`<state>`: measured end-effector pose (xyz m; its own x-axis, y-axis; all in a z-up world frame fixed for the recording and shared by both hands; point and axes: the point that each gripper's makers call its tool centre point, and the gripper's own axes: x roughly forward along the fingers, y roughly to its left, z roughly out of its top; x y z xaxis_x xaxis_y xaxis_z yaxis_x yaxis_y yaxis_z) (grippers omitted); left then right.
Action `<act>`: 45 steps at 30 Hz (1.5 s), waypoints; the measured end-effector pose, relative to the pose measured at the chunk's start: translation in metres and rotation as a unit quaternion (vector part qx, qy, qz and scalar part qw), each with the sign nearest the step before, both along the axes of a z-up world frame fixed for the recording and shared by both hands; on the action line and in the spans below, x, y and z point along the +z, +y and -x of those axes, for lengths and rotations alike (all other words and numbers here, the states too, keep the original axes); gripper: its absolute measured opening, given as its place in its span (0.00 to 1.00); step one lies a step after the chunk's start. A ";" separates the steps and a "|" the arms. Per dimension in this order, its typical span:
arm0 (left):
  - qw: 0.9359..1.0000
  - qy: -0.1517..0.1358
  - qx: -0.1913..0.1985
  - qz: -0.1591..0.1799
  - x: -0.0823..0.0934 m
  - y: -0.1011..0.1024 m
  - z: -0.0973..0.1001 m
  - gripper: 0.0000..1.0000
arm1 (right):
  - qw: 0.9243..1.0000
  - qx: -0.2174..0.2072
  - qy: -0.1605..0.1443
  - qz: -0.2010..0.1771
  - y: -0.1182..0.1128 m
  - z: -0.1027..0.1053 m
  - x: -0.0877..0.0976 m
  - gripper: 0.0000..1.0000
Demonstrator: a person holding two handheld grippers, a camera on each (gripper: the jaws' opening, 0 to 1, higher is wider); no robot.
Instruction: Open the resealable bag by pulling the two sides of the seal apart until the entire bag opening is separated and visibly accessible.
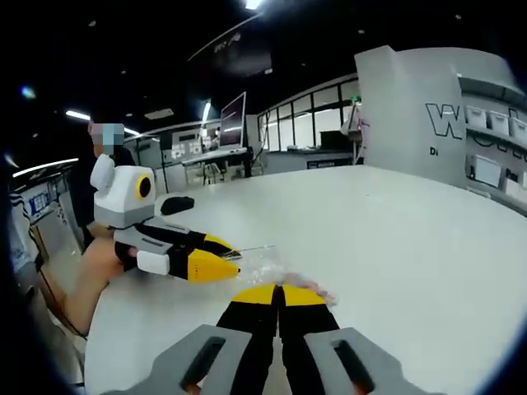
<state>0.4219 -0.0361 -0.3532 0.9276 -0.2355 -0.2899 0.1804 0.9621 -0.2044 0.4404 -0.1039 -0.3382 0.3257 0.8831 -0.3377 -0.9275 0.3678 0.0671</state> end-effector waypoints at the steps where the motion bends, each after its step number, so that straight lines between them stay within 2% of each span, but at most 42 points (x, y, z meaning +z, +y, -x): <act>1: 1.000 -0.001 0.002 -0.003 0.000 0.001 0.000 0.18 | 1.000 0.000 0.000 0.000 0.000 0.000 0.000 0.00; 10: 1.000 -0.005 -0.002 -0.021 0.001 -0.003 0.001 0.04 | 1.000 0.002 0.002 -0.002 -0.001 0.003 -0.001 0.00; 17: 0.999 -0.008 -0.004 -0.047 0.002 -0.003 0.002 0.02 | 1.000 0.003 0.002 -0.003 -0.001 0.005 -0.001 0.00; 19: 0.998 -0.018 -0.009 -0.064 0.004 -0.004 0.002 0.02 | 1.000 0.005 0.002 -0.002 -0.001 0.006 -0.002 0.00; 21: 0.995 -0.033 -0.014 -0.089 0.008 -0.005 0.003 0.02 | 1.000 0.006 0.004 -0.004 -0.001 0.007 -0.001 0.00; 23: 0.990 -0.052 -0.025 -0.128 0.013 -0.008 0.005 0.02 | 1.000 0.009 0.010 -0.004 -0.002 0.009 -0.002 0.00; 26: 0.984 -0.063 -0.033 -0.166 0.015 -0.012 0.008 0.02 | 1.000 0.013 0.013 -0.006 -0.003 0.012 -0.002 0.00; 28: 0.981 -0.067 -0.039 -0.180 0.016 -0.015 0.011 0.02 | 1.000 0.016 0.015 -0.009 -0.004 0.014 -0.001 0.00; 35: 0.977 -0.088 -0.058 -0.187 0.023 -0.027 0.022 0.02 | 0.999 0.032 0.023 -0.026 -0.006 0.026 0.008 0.00; 45: 0.969 -0.092 -0.066 -0.221 0.023 -0.033 0.024 0.02 | 0.998 0.029 0.038 -0.042 -0.008 0.023 0.009 0.00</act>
